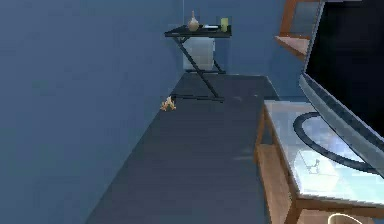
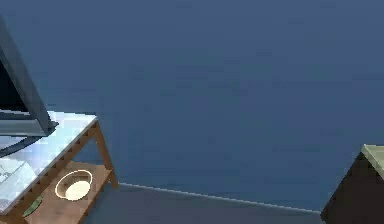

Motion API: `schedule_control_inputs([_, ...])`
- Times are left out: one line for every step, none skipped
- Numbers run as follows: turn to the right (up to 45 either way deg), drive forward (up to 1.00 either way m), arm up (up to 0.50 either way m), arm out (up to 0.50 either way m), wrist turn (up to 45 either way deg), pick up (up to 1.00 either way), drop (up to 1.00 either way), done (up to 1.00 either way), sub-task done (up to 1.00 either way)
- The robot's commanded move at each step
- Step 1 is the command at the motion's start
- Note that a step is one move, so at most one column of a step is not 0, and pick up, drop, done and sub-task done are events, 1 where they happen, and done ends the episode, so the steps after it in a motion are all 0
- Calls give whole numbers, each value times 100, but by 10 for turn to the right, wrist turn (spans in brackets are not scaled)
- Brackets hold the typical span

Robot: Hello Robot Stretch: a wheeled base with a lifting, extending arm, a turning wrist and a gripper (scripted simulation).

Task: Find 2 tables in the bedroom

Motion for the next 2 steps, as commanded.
schedule_control_inputs([-240,0,0,0,0,0,0,0,0])
schedule_control_inputs([0,50,0,0,0,0,0,0,0])
